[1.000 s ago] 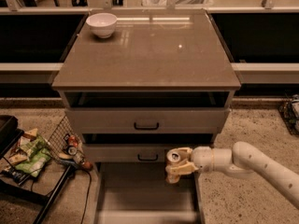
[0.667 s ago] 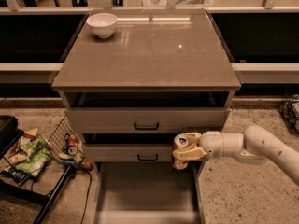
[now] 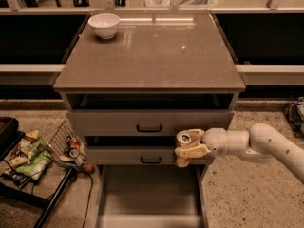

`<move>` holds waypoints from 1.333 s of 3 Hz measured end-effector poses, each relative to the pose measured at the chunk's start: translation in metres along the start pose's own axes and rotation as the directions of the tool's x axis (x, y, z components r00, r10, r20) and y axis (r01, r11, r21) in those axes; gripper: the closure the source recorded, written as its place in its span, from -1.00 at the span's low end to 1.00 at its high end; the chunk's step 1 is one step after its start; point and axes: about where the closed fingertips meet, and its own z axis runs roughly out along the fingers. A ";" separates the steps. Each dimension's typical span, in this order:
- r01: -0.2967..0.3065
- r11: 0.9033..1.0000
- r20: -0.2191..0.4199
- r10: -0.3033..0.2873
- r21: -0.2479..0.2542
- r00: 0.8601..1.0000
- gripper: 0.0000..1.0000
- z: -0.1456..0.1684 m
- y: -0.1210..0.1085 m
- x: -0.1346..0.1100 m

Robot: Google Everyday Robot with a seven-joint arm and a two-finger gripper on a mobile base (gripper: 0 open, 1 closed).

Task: Pick orange can from bottom drawer and place on counter

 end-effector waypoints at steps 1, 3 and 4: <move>0.009 0.999 0.055 -0.012 0.044 0.998 1.00 -0.025 0.007 -0.081; 0.054 0.975 0.075 -0.072 0.215 0.995 1.00 -0.063 -0.004 -0.216; 0.062 0.946 0.098 -0.098 0.319 0.990 1.00 -0.073 -0.024 -0.280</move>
Offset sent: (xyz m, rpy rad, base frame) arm 0.0284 -0.0476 0.2362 0.0170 -0.1066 -0.2095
